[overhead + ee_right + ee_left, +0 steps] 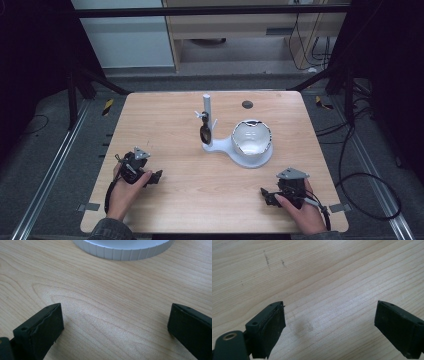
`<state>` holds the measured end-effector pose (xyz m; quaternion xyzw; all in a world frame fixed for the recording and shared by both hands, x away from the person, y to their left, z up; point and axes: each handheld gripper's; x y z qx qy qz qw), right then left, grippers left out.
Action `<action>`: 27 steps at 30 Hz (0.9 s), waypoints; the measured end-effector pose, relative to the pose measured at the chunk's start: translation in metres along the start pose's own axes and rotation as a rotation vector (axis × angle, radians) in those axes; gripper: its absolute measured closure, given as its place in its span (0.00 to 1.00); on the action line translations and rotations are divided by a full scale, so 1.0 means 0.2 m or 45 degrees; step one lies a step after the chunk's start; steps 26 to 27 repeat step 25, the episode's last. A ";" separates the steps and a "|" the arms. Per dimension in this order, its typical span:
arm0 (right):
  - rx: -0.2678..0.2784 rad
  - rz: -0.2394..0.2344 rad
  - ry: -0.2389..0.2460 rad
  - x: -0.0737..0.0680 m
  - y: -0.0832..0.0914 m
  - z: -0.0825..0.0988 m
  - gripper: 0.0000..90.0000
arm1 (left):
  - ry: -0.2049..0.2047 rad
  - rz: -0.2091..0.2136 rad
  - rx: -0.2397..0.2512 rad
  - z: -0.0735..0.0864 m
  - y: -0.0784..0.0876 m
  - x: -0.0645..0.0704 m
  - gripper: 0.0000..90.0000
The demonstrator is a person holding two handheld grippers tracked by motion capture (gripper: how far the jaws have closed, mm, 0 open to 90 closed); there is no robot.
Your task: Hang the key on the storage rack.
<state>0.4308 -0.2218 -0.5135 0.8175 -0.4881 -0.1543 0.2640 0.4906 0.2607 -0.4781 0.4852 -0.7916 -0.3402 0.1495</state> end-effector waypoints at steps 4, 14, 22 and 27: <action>0.000 0.000 0.000 0.00 0.00 0.00 0.01 | -0.002 -0.001 -0.020 0.01 -0.01 0.00 0.10; 0.000 0.002 0.002 0.00 0.00 0.00 0.01 | 0.040 0.026 -0.035 0.05 -0.06 0.00 0.07; 0.000 0.004 0.001 0.00 0.00 0.00 0.01 | 0.083 0.039 0.093 0.11 -0.08 0.00 0.02; 0.001 -0.001 0.003 0.00 0.00 0.00 0.01 | 0.102 0.021 0.132 0.12 -0.08 0.01 0.00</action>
Point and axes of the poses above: each handheld gripper's, and its own axes: y roughly backward along the jaws, z roughly out of its underside, x roughly to its right, and after that the axes turned 8 degrees about x, right-handed
